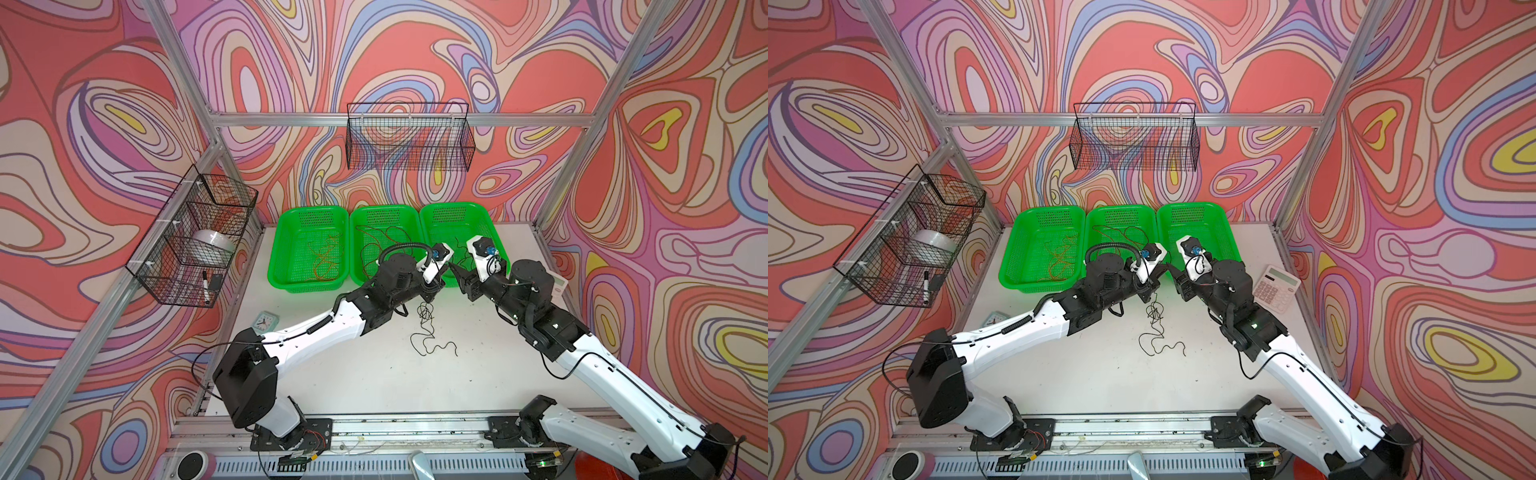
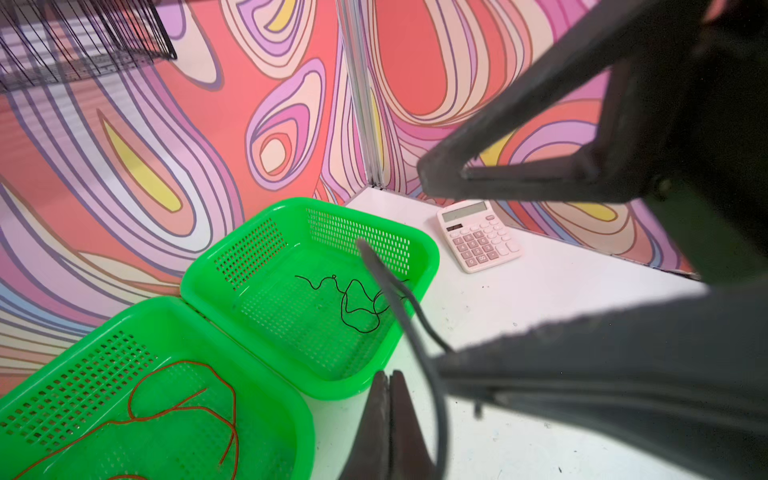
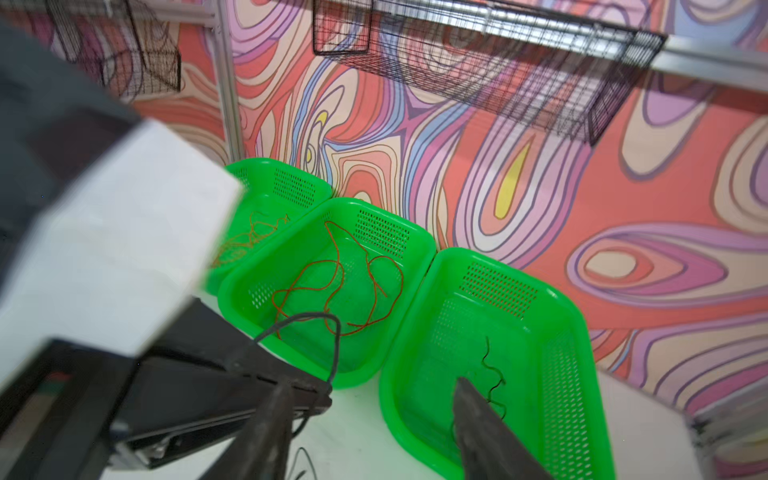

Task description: Untangle the cables

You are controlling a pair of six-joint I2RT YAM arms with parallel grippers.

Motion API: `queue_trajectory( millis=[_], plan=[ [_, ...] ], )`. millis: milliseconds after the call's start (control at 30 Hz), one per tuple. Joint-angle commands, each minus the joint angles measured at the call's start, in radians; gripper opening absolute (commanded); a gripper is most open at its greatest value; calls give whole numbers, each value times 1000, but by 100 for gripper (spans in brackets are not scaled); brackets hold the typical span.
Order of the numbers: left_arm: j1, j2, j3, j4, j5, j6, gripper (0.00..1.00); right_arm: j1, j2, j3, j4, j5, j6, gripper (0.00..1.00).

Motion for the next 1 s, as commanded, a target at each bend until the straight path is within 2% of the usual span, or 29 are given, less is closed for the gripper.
queue_trajectory(
  millis=[0,133,200,300,400,567,633,733,867,967],
  plan=[
    [-6,-65,59,-6,34,-9,0,-5,-38,-78,47,82,79,76],
    [-22,-83,104,-36,41,6,0,-5,-79,-224,141,16,159,80],
    [-31,-85,134,-57,41,15,0,-5,-107,-313,231,-77,181,86],
    [-37,-84,163,-71,46,10,0,-5,-98,-420,389,-174,223,86],
    [-43,-78,189,-86,52,16,0,-2,-36,-427,468,-241,254,86],
    [-61,-72,216,-105,58,31,0,1,41,-410,616,-275,300,85],
    [-66,-72,225,-110,58,36,0,2,68,-390,630,-296,309,83],
    [-75,-71,249,-127,62,43,0,2,125,-356,607,-280,349,73],
    [-88,-64,317,-160,66,60,0,2,204,-372,624,-244,420,46],
    [-88,-46,410,-221,60,79,0,2,246,-444,732,-229,489,37]
  ],
)
